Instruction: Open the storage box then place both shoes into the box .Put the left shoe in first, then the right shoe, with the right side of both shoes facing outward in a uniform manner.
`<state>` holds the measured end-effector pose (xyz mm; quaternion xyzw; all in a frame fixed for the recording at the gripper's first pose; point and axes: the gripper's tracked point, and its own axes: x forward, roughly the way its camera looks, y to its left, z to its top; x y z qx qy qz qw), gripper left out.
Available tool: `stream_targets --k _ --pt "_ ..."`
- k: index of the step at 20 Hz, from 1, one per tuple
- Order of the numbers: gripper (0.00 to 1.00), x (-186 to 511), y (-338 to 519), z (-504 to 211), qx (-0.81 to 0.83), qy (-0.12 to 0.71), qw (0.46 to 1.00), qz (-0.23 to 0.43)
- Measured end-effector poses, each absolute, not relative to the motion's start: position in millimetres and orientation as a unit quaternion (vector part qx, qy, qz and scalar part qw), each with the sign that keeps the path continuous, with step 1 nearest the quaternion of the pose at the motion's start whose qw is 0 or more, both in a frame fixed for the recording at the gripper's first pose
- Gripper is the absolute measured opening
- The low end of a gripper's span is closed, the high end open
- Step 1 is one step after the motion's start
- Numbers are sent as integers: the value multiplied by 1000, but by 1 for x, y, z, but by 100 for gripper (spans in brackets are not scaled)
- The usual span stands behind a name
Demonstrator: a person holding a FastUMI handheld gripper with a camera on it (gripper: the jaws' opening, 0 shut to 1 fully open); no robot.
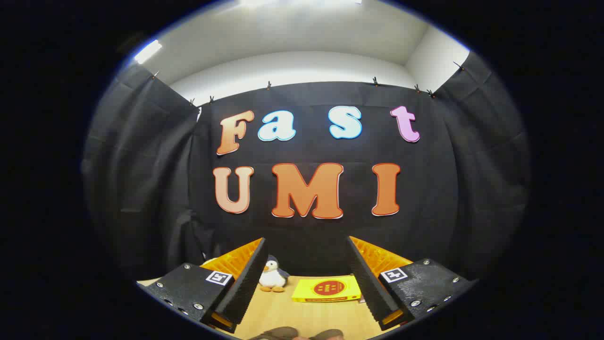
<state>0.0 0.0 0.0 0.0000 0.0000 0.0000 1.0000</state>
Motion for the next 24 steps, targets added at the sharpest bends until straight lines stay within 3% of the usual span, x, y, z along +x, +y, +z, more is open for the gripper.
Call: stream_targets --k 13,24 --pt "98 3 21 11 13 4 1000 25" --pt "98 -5 69 -71 35 108 990 89"
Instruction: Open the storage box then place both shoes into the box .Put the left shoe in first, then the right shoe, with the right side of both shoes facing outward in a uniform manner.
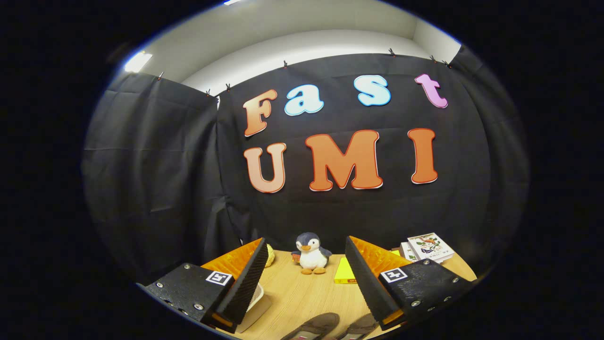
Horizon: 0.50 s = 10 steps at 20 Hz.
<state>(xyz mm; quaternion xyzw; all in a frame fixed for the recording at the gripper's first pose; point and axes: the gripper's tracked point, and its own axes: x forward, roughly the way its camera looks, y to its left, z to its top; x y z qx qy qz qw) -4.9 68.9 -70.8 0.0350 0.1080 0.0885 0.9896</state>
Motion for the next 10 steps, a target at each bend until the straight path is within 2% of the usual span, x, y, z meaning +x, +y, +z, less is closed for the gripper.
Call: stream_targets --k 10 --pt "97 -25 127 -146 105 237 952 161"
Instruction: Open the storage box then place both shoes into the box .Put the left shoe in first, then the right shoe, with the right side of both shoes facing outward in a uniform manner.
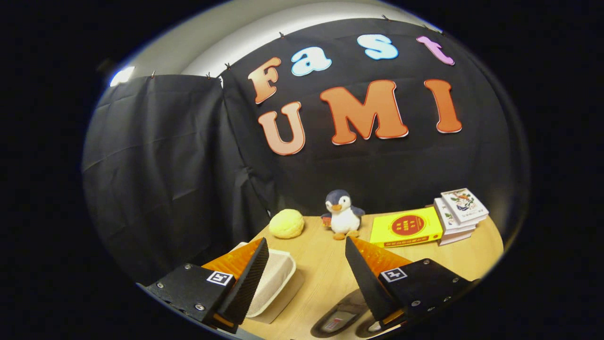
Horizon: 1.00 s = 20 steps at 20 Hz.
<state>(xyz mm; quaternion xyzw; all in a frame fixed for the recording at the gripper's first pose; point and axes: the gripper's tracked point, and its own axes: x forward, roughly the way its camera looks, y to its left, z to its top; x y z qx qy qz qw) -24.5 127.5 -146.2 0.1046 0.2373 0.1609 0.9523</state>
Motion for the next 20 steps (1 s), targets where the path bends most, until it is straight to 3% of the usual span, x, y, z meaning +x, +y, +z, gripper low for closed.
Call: stream_targets --k 10,20 --pt "97 -77 198 -236 135 400 871 250" --pt "97 -89 238 -306 203 496 797 278"
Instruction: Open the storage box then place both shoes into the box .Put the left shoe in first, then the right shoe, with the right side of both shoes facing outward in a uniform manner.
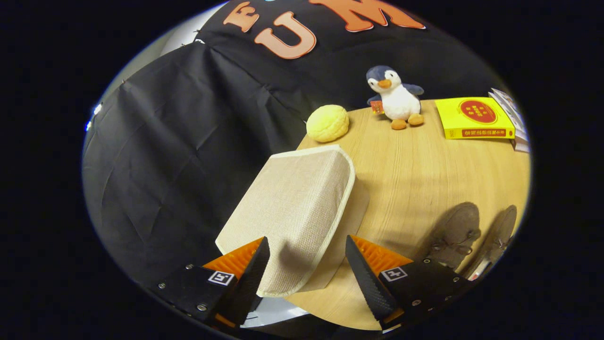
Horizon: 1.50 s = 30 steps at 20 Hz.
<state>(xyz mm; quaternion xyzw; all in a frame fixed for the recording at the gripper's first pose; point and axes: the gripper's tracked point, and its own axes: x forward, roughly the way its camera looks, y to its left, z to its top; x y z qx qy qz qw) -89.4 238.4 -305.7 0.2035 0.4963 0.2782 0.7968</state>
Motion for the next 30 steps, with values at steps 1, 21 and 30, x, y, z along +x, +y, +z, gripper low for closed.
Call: stream_targets --k 1,21,30 --pt "97 -90 243 -308 216 501 789 283" --pt "73 -95 271 -246 388 491 699 346" --pt "42 -87 326 -179 375 440 704 413"
